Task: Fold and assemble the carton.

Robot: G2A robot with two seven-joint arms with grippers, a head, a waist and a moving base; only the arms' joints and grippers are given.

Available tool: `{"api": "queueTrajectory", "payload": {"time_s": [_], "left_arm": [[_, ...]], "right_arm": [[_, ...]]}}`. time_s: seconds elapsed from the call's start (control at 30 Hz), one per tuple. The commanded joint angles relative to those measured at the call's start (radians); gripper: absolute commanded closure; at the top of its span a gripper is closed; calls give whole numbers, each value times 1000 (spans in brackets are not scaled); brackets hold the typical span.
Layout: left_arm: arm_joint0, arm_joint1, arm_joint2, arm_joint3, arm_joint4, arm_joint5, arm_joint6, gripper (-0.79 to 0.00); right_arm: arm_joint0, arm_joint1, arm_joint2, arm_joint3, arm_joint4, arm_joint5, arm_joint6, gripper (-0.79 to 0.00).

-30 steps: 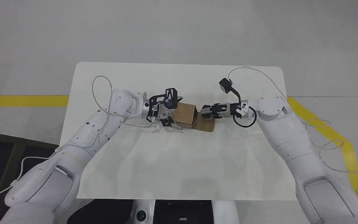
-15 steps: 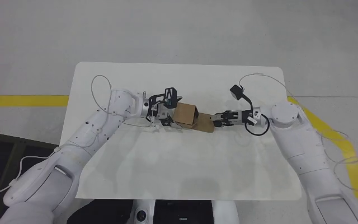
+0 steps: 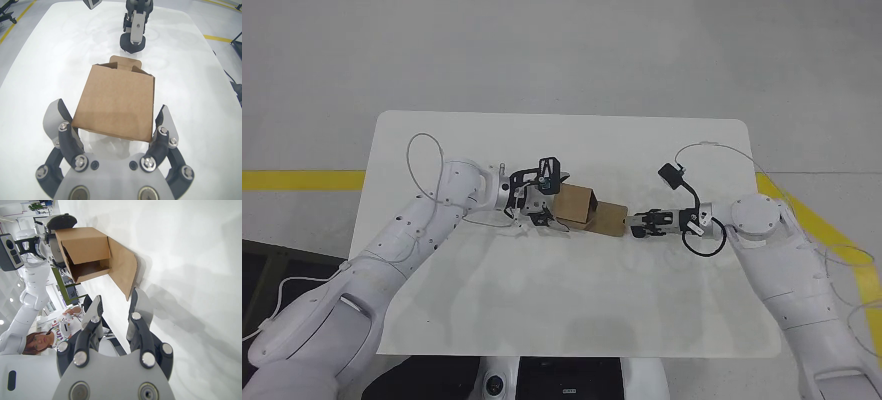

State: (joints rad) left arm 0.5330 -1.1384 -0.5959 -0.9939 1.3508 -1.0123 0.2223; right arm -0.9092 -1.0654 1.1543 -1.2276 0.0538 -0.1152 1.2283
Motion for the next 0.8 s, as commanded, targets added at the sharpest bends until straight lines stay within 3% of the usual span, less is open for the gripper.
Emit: {"api": "queueTrajectory", "payload": {"time_s": [0.0, 0.1, 0.77], "left_arm": [[-1, 1, 1, 1, 0, 0, -1, -785], [-1, 1, 2, 1, -4, 0, -4, -785], [-5, 7, 12, 1, -15, 0, -12, -785]], "right_arm": [[3, -2, -9, 8, 5, -3, -6, -308], [11, -7, -30, 19, 12, -6, -10, -336], [95, -41, -127, 142, 69, -30, -38, -314]]}}
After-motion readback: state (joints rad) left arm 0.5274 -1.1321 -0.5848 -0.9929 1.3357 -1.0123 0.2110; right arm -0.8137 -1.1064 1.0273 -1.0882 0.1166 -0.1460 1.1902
